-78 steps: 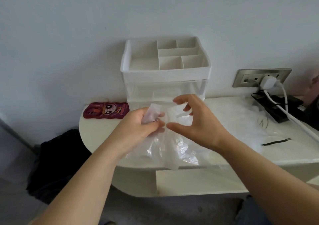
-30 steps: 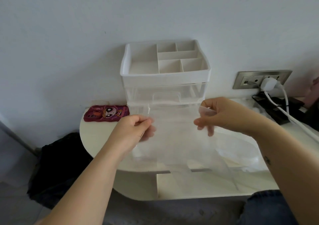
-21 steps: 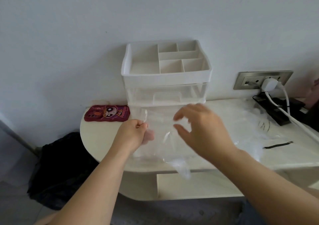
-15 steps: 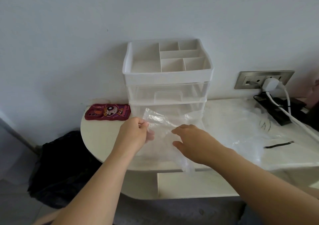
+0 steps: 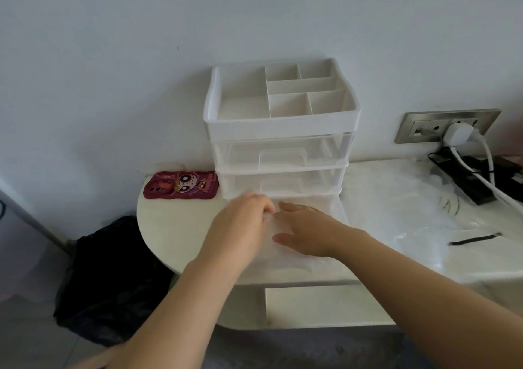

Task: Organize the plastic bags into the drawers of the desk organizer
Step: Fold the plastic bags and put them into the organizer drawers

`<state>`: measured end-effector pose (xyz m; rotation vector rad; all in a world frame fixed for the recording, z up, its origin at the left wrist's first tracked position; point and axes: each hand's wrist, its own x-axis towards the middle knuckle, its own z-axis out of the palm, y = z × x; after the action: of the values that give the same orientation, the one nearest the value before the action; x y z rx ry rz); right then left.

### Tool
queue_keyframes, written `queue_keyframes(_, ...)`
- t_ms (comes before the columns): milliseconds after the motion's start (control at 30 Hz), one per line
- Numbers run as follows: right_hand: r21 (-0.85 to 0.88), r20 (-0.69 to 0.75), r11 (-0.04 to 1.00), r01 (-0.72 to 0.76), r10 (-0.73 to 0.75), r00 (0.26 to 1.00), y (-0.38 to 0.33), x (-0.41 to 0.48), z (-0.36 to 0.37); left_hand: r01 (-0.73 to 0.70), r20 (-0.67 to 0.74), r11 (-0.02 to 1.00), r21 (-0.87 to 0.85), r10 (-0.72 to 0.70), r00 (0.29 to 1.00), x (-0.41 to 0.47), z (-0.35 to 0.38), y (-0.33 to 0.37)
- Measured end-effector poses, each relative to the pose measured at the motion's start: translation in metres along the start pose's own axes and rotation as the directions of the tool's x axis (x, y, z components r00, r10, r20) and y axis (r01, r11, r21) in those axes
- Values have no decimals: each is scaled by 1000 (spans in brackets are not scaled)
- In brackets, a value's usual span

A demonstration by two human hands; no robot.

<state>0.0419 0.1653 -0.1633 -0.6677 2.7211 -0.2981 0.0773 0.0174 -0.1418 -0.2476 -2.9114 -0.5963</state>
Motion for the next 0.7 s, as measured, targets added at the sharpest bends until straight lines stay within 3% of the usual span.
queue_keyframes(100, 56, -12, 998, 13, -12, 1000, 1, -2, -9, 21, 379, 1000, -19, -12, 925, 3, 9, 1)
queue_keyframes(233, 57, 32, 998, 21, -23, 999, 0, -11, -25, 14, 580, 997, 75, -56, 813, 16, 16, -3)
queue_keyframes(367, -63, 166, 997, -36, 46, 985, 0, -12, -23, -11, 614, 991, 131, -72, 786, 26, 27, -3)
queue_keyframes(700, -98, 156, 992, -75, 90, 984, 19, 4, -5, 47, 576, 977, 207, -160, 802, 32, 44, -12)
